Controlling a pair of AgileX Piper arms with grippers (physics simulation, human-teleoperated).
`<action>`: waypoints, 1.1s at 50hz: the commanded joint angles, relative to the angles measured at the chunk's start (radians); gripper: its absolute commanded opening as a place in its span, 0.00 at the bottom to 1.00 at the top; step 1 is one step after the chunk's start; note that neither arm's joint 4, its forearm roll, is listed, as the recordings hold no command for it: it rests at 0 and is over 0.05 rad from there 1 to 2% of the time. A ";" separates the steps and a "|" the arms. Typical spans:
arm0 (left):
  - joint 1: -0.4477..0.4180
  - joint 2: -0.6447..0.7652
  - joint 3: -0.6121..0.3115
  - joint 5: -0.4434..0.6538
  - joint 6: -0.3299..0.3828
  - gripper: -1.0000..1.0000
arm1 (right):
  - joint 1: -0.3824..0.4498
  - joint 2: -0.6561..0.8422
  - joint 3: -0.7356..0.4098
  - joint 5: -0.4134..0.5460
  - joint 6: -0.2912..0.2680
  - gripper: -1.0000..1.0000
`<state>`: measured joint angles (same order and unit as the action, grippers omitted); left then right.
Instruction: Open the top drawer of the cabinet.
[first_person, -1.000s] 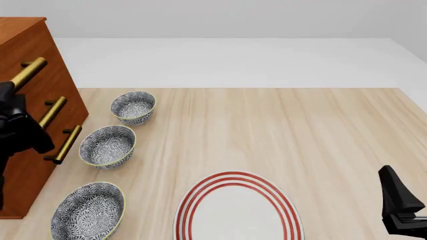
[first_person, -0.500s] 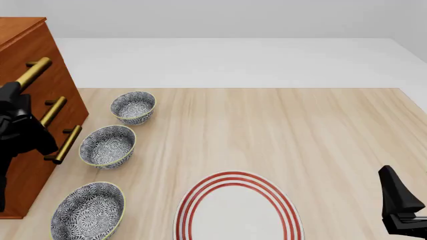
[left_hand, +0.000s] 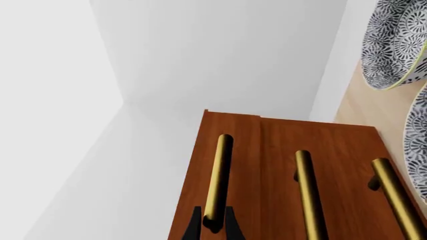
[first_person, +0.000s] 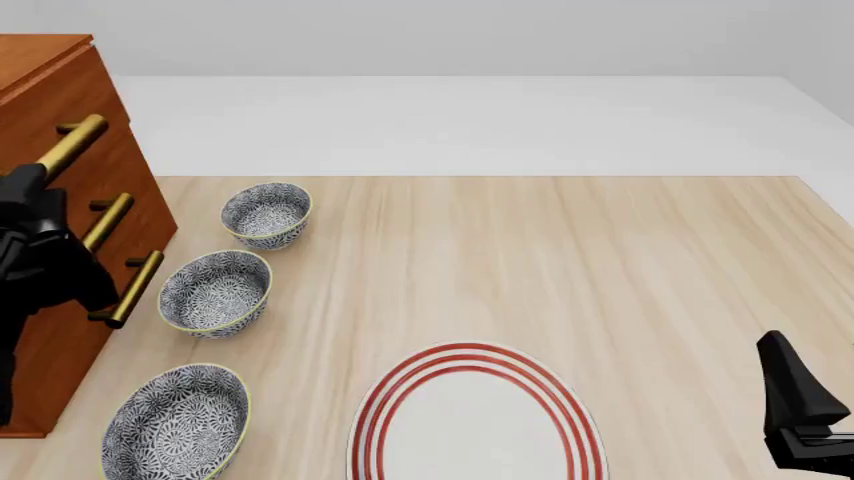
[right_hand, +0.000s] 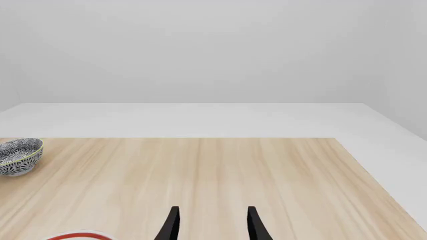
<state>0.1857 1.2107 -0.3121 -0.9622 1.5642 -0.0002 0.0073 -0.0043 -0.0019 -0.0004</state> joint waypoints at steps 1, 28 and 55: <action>-0.036 0.018 -0.026 0.023 0.028 0.00 | 0.000 0.000 0.000 0.000 0.000 1.00; -0.079 0.015 -0.040 0.055 0.045 0.00 | 0.000 0.000 0.000 0.000 0.000 1.00; -0.126 0.004 -0.016 0.043 0.049 0.00 | 0.000 0.000 0.000 0.000 0.000 1.00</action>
<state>0.1001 1.1913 -0.3106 -0.9324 1.6012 -0.0002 0.0074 -0.0043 -0.0019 -0.0003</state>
